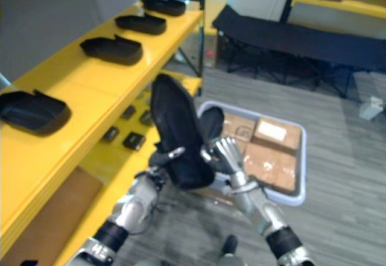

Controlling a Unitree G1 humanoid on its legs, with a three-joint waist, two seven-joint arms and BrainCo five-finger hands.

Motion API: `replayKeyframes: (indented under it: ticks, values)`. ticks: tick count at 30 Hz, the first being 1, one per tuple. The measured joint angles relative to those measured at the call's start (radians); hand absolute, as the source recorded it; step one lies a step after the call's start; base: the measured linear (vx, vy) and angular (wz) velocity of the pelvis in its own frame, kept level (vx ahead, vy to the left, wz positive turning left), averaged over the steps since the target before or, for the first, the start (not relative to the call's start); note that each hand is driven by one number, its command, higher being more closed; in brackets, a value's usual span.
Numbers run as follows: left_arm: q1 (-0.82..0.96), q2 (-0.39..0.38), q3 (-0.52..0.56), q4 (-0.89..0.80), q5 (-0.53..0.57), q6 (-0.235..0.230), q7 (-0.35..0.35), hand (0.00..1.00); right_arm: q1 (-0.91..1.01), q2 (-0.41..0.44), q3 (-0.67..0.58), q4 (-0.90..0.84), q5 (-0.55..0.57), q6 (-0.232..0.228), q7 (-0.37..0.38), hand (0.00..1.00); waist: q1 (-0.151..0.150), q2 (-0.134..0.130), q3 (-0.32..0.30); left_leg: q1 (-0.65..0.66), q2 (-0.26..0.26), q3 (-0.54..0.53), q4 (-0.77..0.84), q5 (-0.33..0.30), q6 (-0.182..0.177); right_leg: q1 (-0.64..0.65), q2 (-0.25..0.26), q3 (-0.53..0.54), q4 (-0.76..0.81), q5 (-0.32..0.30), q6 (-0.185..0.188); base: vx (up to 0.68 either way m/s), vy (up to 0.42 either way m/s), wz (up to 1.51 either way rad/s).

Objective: Walk over and take plastic housings, then place them on the shelf

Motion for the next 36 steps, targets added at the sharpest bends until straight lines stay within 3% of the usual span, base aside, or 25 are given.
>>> replayKeyframes:
  ticks: [5, 9, 13, 15, 20, 24, 25, 27, 30, 33, 36]
  values:
    - [0.0, -0.001, 0.001, -0.001, 0.011, -0.044, -0.002, 1.0, 0.016, 0.007, 0.015, 0.0, 0.027, -0.018, -0.025, 0.0, 0.0, -0.001, 0.001, 0.0, 0.0, 0.0, -0.001, 0.0, 0.0, 0.001, -0.001, -0.001, 0.002, 0.001, 0.001, 0.0, 0.0, 0.0]
    - [0.0, -0.008, 0.002, -0.034, 0.11, -0.107, 0.024, 1.0, 0.033, 0.035, 0.028, -0.013, 0.125, -0.013, -0.049, 0.0, 0.001, -0.007, 0.003, 0.005, 0.0, -0.002, -0.001, 0.0, 0.0, 0.006, 0.0, -0.001, 0.008, 0.005, 0.007, 0.0, 0.0, 0.0]
    - [0.019, -0.078, 0.083, -0.145, 0.308, -0.192, 0.156, 1.0, 0.082, 0.108, -0.026, -0.205, 0.222, -0.01, -0.073, 0.0, 0.002, -0.021, 0.003, 0.014, 0.002, 0.005, -0.004, 0.0, 0.0, 0.009, 0.005, 0.004, 0.008, 0.001, 0.002, 0.0, 0.0, -0.04]
    - [0.035, -0.102, 0.123, -0.173, 0.396, -0.208, 0.216, 1.0, 0.085, 0.132, -0.07, -0.267, 0.272, -0.017, -0.074, 0.0, 0.002, -0.028, -0.002, 0.015, 0.003, 0.006, -0.004, 0.0, 0.0, 0.009, 0.008, 0.005, 0.008, -0.002, -0.002, 0.0, 0.0, -0.04]
    - [0.153, -0.117, 0.311, -0.282, 0.758, -0.225, 0.45, 1.0, 0.167, 0.141, -0.33, -0.448, 0.64, -0.079, 0.104, 0.0, 0.001, -0.034, -0.006, 0.037, 0.007, 0.027, -0.019, 0.001, -0.002, 0.011, 0.016, 0.023, 0.008, -0.005, -0.004, -0.01, 0.002, -0.11]
    - [0.22, -0.117, 0.389, -0.34, 0.955, -0.223, 0.542, 1.0, 0.274, 0.175, -0.46, -0.516, 0.924, -0.108, 0.201, 0.0, -0.001, -0.033, -0.006, 0.05, 0.007, 0.033, -0.033, 0.001, -0.003, 0.016, 0.015, 0.029, 0.008, -0.014, -0.003, -0.02, 0.007, -0.05]
    - [0.243, -0.116, 0.395, -0.363, 1.008, -0.222, 0.551, 1.0, 0.308, 0.208, -0.498, -0.539, 1.014, -0.117, 0.228, 0.0, -0.003, -0.034, -0.006, 0.05, 0.007, 0.034, -0.035, 0.001, -0.004, 0.016, 0.015, 0.029, 0.008, -0.015, -0.003, 0.0, 0.0, 0.0]
    - [0.295, -0.118, 0.396, -0.404, 1.061, -0.221, 0.552, 1.0, 0.366, 0.251, -0.54, -0.55, 1.088, -0.121, 0.249, 0.0, -0.006, -0.034, -0.009, 0.05, 0.007, 0.039, -0.04, 0.0, -0.004, 0.012, 0.015, 0.031, 0.008, -0.017, -0.002, 0.0, 0.006, -0.03]
    - [0.389, -0.123, 0.393, -0.446, 1.051, -0.224, 0.532, 1.0, 0.453, 0.295, -0.563, -0.519, 1.164, -0.057, 0.281, 0.0, -0.026, -0.029, -0.012, 0.056, 0.009, 0.055, -0.049, 0.0, -0.005, 0.008, 0.017, 0.036, 0.008, -0.019, -0.001, 0.01, 0.017, -0.09]
    - [0.484, -0.156, 0.374, -0.449, 0.919, -0.27, 0.457, 1.0, 0.553, 0.324, -0.566, -0.349, 1.014, 0.055, 0.175, 0.0, -0.03, -0.016, -0.022, 0.069, 0.011, 0.069, -0.065, -0.003, -0.009, 0.006, 0.023, 0.049, 0.008, -0.025, 0.002, 0.02, 0.018, -0.12]
    - [0.537, -0.175, 0.359, -0.471, 0.872, -0.318, 0.452, 1.0, 0.612, 0.367, -0.57, -0.271, 0.956, 0.092, 0.119, 0.0, -0.031, 0.007, -0.034, 0.071, 0.018, 0.08, -0.066, -0.008, -0.016, -0.004, 0.032, 0.06, 0.008, -0.028, 0.001, 0.02, 0.015, -0.14]
